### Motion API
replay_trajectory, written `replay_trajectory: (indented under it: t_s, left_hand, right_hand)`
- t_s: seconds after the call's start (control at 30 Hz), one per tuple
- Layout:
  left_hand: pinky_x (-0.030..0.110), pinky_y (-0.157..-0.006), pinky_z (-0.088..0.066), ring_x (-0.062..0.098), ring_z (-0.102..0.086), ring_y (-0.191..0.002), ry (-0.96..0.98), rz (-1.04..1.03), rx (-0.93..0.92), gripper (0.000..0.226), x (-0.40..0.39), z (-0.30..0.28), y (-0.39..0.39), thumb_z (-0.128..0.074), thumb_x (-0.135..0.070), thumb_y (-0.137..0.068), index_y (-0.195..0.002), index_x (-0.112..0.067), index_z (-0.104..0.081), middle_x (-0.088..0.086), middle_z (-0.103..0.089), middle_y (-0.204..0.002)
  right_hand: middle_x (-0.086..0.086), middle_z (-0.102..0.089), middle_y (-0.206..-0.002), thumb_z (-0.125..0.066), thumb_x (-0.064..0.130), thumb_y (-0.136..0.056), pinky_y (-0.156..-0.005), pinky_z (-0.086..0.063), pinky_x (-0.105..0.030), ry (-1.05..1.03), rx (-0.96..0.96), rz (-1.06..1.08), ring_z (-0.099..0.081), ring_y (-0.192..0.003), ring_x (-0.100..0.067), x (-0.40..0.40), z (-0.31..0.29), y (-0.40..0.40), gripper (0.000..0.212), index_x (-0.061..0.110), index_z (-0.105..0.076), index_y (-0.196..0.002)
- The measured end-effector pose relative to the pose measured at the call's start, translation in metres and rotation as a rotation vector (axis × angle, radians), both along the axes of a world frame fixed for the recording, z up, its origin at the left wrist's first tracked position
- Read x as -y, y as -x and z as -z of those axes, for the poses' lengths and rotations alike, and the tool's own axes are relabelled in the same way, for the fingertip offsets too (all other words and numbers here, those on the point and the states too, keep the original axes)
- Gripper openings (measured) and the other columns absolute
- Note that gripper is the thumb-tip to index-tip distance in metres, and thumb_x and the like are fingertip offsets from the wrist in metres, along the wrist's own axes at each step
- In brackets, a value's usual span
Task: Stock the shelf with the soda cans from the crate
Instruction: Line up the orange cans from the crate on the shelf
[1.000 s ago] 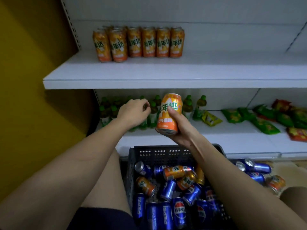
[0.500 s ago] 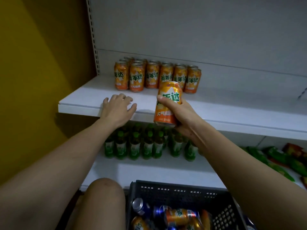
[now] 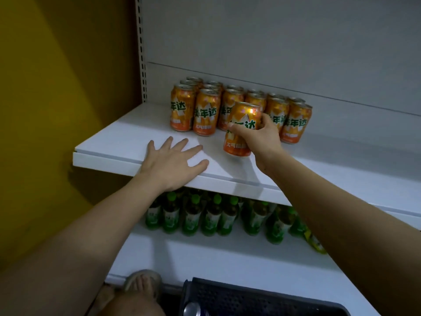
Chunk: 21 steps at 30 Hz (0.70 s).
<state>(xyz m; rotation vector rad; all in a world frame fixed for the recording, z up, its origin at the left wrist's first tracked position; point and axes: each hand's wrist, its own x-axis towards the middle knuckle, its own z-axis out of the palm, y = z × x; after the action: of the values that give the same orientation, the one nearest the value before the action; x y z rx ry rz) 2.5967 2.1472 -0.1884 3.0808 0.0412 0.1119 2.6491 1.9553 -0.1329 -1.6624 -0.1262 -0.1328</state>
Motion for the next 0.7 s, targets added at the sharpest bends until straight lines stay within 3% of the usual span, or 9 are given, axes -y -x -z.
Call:
replay_trajectory:
  t_s: [0.13, 0.23, 0.37, 0.47, 0.53, 0.63, 0.7]
  left_hand:
    - [0.059, -0.117, -0.005, 0.023, -0.004, -0.151, 0.001, 0.007, 0.001, 0.068, -0.002, -0.003, 0.002, -0.010, -0.079, -0.087, -0.150, -0.054, -0.008, -0.011, -0.005, -0.165]
    - [0.058, -0.117, -0.005, 0.022, -0.003, -0.151, 0.006, 0.009, 0.009, 0.067, 0.000, -0.002, 0.003, -0.011, -0.078, -0.087, -0.150, -0.054, -0.008, -0.011, -0.005, -0.165]
    - [0.057, -0.118, -0.006, 0.022, -0.004, -0.151, 0.006, 0.008, 0.025, 0.066, 0.001, -0.001, 0.002, -0.012, -0.076, -0.088, -0.150, -0.054, -0.009, -0.010, -0.006, -0.165]
    - [0.057, -0.118, -0.006, 0.022, -0.005, -0.151, -0.005, 0.003, 0.029, 0.066, 0.001, -0.001, 0.001, -0.012, -0.076, -0.088, -0.150, -0.054, -0.008, -0.010, -0.007, -0.165]
    - [0.057, -0.118, -0.006, 0.021, -0.004, -0.151, -0.009, -0.002, 0.025, 0.067, 0.001, 0.000, 0.001, -0.011, -0.077, -0.087, -0.150, -0.055, -0.008, -0.010, -0.007, -0.165]
    - [0.056, -0.118, -0.006, 0.021, -0.004, -0.151, -0.005, -0.001, 0.023, 0.067, 0.002, 0.000, 0.002, -0.011, -0.077, -0.087, -0.150, -0.054, -0.008, -0.010, -0.007, -0.165]
    - [0.056, -0.118, -0.006, 0.021, -0.005, -0.151, -0.004, -0.006, 0.024, 0.067, 0.002, -0.001, 0.002, -0.011, -0.077, -0.087, -0.150, -0.054, -0.008, -0.011, -0.007, -0.164]
  right_hand:
    - [0.007, -0.063, -0.112, -0.086, 0.025, -0.074, -0.085, -0.052, -0.031, 0.036, 0.020, 0.027, -0.062, -0.102, -0.012, -0.013, 0.004, -0.033, 0.067, 0.022, -0.050, -0.131]
    - [0.004, -0.061, -0.126, -0.086, 0.031, -0.073, -0.095, -0.049, -0.033, 0.137, 0.072, 0.072, -0.058, -0.111, -0.014, -0.022, 0.013, -0.053, 0.075, 0.022, -0.047, -0.136]
    - [0.002, -0.054, -0.137, -0.081, 0.034, -0.079, -0.097, -0.044, -0.030, 0.178, 0.142, 0.096, -0.052, -0.118, -0.012, -0.029, 0.026, -0.071, 0.073, 0.021, -0.041, -0.139]
    - [0.000, -0.052, -0.141, -0.077, 0.045, -0.078, -0.106, -0.044, -0.037, 0.218, 0.186, 0.127, -0.051, -0.126, -0.017, -0.033, 0.038, -0.079, 0.077, 0.022, -0.042, -0.143]
    - [-0.002, -0.056, -0.135, -0.076, 0.048, -0.078, -0.104, -0.047, -0.039, 0.231, 0.205, 0.154, -0.054, -0.123, -0.019, -0.033, 0.044, -0.082, 0.074, 0.019, -0.047, -0.139]
    - [-0.004, -0.058, -0.131, -0.077, 0.040, -0.081, -0.095, -0.045, -0.028, 0.244, 0.199, 0.171, -0.056, -0.119, -0.018, -0.033, 0.046, -0.084, 0.066, 0.013, -0.048, -0.133]
    - [-0.005, -0.057, -0.132, -0.077, 0.036, -0.083, -0.094, -0.044, -0.027, 0.256, 0.205, 0.176, -0.055, -0.121, -0.021, -0.033, 0.046, -0.082, 0.064, 0.012, -0.046, -0.133]
